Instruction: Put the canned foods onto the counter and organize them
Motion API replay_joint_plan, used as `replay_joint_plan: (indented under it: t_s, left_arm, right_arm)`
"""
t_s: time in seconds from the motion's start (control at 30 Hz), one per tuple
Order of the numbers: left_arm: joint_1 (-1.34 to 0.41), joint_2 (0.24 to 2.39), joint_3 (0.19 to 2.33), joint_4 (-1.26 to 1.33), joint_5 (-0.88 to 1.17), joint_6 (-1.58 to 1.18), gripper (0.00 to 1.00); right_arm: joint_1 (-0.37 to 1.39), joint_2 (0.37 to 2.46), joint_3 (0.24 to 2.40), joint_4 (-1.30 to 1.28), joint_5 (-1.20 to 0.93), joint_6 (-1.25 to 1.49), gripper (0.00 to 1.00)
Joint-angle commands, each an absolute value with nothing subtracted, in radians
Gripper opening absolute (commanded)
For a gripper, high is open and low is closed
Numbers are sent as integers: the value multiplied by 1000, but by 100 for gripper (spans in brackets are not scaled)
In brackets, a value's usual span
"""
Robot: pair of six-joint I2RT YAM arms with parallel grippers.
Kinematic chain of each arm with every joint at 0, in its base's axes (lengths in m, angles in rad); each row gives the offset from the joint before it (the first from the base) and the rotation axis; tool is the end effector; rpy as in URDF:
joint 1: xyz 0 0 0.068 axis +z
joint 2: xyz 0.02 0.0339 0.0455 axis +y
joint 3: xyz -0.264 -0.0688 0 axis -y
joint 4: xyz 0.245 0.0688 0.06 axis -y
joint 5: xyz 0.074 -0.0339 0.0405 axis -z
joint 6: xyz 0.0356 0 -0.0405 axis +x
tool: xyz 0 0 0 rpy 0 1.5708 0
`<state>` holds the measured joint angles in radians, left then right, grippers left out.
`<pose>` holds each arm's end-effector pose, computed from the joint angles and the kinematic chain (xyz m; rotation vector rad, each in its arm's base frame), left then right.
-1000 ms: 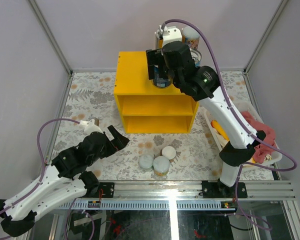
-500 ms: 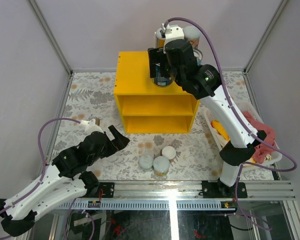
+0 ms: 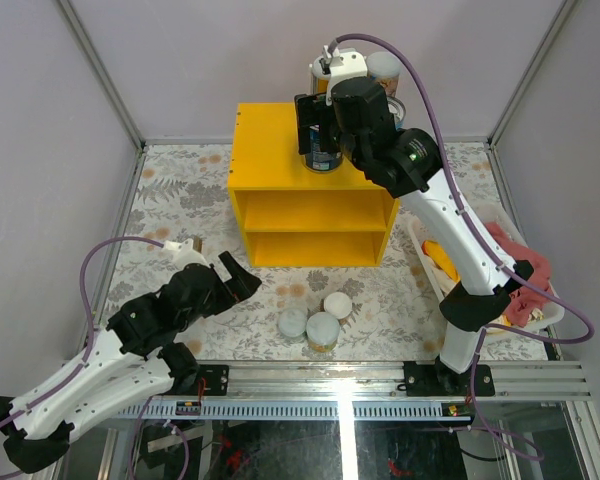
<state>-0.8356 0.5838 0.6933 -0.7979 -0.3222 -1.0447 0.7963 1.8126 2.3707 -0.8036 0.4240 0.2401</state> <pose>0.0888 -0.0814 0.2770 -0.4146 2.2637 -0.6553 0.2640 0.2489 0.5246 -0.2016 1.7970 0.3559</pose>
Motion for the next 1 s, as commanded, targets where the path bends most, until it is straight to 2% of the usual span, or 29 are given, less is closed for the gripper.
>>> replay_joint_plan:
  t_s: [0.0,0.4,0.47,0.8,0.97]
  left_arm:
    - [-830,579,680,-732,-309,-1048,100]
    - [-830,582,672,-715,-286,-1072,100]
    - [-830,577,672,-721,-285,-1076,100]
    - [-830,563,681,-735,-282,-1080,100]
    - [-831,553,679,-743,-285,-1081,100]
  right_arm:
    - [785,1748,2375,-690,401,250,49]
    - [785,1734,2355,-714,394,261,67]
    - [787,1726,2345,-712,392,262,73]
    - [804,1722,2329,-712,388,258,83]
    - [813,1732,2339,-720,403,252,92]
